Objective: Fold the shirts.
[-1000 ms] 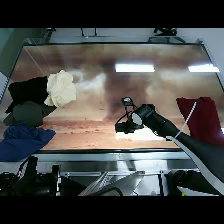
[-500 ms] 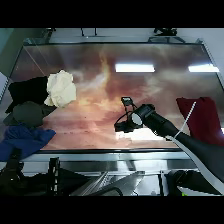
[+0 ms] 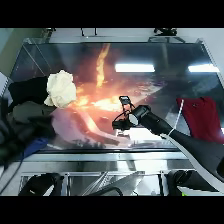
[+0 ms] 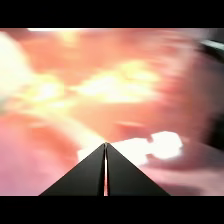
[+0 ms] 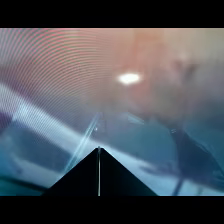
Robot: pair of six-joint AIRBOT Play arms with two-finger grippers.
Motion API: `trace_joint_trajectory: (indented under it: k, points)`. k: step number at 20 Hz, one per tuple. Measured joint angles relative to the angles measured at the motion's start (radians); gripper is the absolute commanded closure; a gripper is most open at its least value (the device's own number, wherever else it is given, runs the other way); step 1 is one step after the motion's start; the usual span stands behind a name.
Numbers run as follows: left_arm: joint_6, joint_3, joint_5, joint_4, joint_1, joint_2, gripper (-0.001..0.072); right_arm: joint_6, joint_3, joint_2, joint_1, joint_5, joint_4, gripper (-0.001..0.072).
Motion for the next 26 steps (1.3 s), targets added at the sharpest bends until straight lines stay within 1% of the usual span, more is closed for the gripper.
trace_joint_trajectory:
  k: [1, 2, 3, 5, 8, 10, 14, 15, 16, 17, 18, 19, 23, 26]
  points:
    - [0.031, 0.043, -0.001, 0.022, 0.08, -0.077, 0.0399, 0.0, 0.0, -0.008, -0.002, -0.012, -0.001, 0.0473]
    - [0.075, 0.094, -0.002, 0.021, 0.169, -0.17, 0.0059, 0.0, 0.0, -0.016, -0.003, -0.023, -0.003, 0.0282]
    - [0.117, 0.143, -0.003, -0.005, 0.25, -0.259, 0.0011, 0.0, 0.0, -0.022, -0.004, -0.029, -0.01, 0.0247]
    - [0.205, 0.253, -0.016, -0.115, 0.404, -0.458, 0.0011, 0.0, 0.0, -0.031, -0.005, -0.039, -0.025, 0.0247]
    - [0.317, 0.402, -0.041, -0.285, 0.56, -0.742, 0.0011, 0.0, 0.0, -0.035, -0.012, -0.045, -0.04, 0.0248]
    - [0.362, 0.492, -0.056, -0.353, 0.617, -0.927, 0.0011, 0.0, 0.0, -0.037, -0.021, -0.047, -0.046, 0.0249]
    - [0.402, 0.66, -0.067, -0.415, 0.659, -1.24, 0.0011, 0.0, 0.0, -0.038, -0.045, -0.047, -0.048, 0.0252]
    - [0.406, 0.702, -0.068, -0.426, 0.663, -1.302, 0.0012, 0.0, 0.0, -0.038, -0.051, -0.043, -0.051, 0.0287]
    - [0.412, 0.74, -0.071, -0.43, 0.665, -1.35, 0.0094, 0.0, 0.0, -0.038, -0.054, -0.039, -0.051, 0.0418]
    - [0.412, 0.781, -0.076, -0.437, 0.666, -1.394, 0.0273, 0.0, 0.0, -0.038, -0.056, -0.036, -0.051, 0.0507]
    - [0.413, 0.818, -0.082, -0.445, 0.665, -1.426, 0.0506, 0.0, 0.0, -0.038, -0.058, -0.032, -0.051, 0.0503]
    - [0.416, 0.856, -0.092, -0.453, 0.663, -1.453, 0.0701, 0.0, 0.0, -0.038, -0.06, -0.031, -0.051, 0.0503]
    - [0.42, 0.983, -0.17, -0.463, 0.641, -1.489, 0.0696, 0.0, 0.0, -0.038, -0.062, -0.024, -0.051, 0.0504]
    - [0.439, 1.077, -0.251, -0.526, 0.596, -1.446, 0.0696, -0.006, 0.003, -0.035, -0.069, -0.008, -0.051, 0.0504]
